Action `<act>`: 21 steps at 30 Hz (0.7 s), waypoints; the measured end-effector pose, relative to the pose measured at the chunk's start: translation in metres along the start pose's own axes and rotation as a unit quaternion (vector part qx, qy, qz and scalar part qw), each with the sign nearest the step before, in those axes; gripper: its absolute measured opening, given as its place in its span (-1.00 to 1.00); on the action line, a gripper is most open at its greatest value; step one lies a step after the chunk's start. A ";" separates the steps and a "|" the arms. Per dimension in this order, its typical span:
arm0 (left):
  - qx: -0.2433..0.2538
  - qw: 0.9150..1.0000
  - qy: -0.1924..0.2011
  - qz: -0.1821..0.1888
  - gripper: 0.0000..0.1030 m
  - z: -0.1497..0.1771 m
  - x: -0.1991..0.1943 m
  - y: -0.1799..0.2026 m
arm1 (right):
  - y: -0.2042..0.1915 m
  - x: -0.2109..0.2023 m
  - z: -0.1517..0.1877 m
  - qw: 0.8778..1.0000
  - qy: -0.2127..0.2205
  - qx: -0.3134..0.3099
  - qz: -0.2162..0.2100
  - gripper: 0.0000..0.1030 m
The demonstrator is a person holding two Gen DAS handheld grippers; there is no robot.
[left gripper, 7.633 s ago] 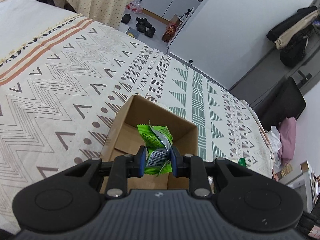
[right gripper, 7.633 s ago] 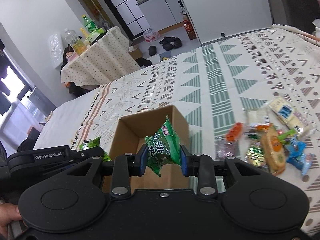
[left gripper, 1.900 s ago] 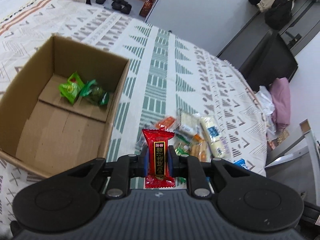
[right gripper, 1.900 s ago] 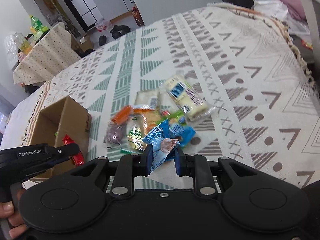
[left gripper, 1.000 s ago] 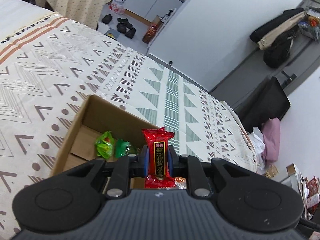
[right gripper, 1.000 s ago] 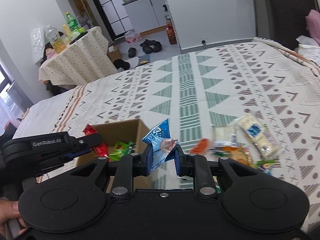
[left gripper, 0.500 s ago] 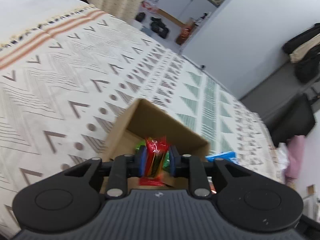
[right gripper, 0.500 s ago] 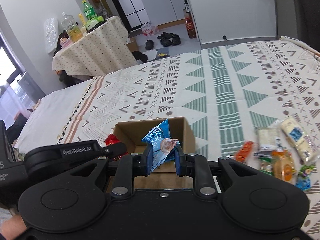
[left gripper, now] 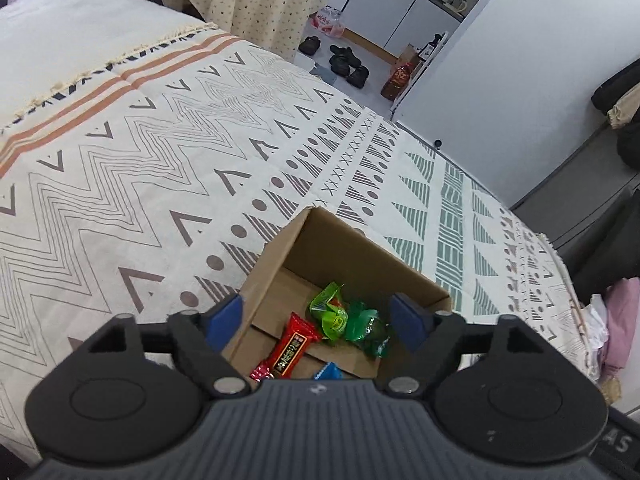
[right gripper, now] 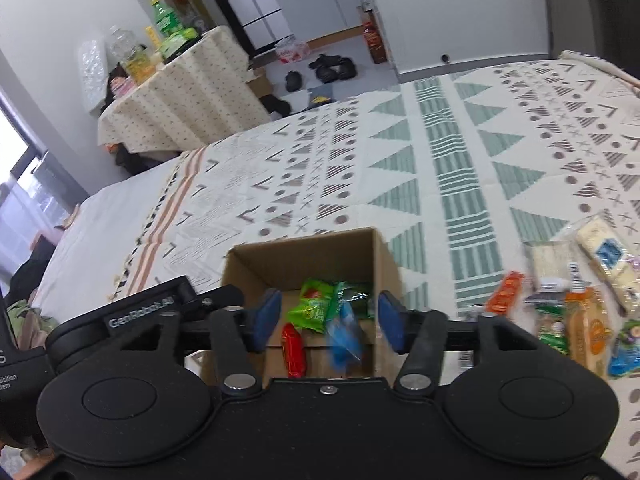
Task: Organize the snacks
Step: 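Move both open tools back toward the remaining snack pile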
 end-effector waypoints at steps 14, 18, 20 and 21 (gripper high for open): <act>0.063 0.998 0.007 -0.007 0.83 0.030 -0.006 0.044 | 0.067 -0.049 0.007 0.996 0.036 0.020 0.076 0.87; 0.071 0.997 0.002 0.014 0.86 0.041 -0.009 0.059 | 0.087 -0.067 0.009 0.995 0.048 0.032 0.083 0.98; 0.068 0.997 -0.011 0.033 0.86 0.048 -0.010 0.067 | 0.097 -0.075 0.012 0.994 0.052 0.036 0.088 0.99; 0.070 0.997 -0.015 0.041 0.86 0.051 -0.010 0.072 | 0.101 -0.078 0.014 0.994 0.054 0.038 0.089 1.00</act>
Point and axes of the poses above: each gripper's, at about its wrist camera, not at the fingertips, and x roughly the way its jaws point, y to its right, z to its underside, the point moved 9 cm from there along x, roughly the way its jaws point, and after that the axes turned 5 degrees about -y, right-handed, at the moved point
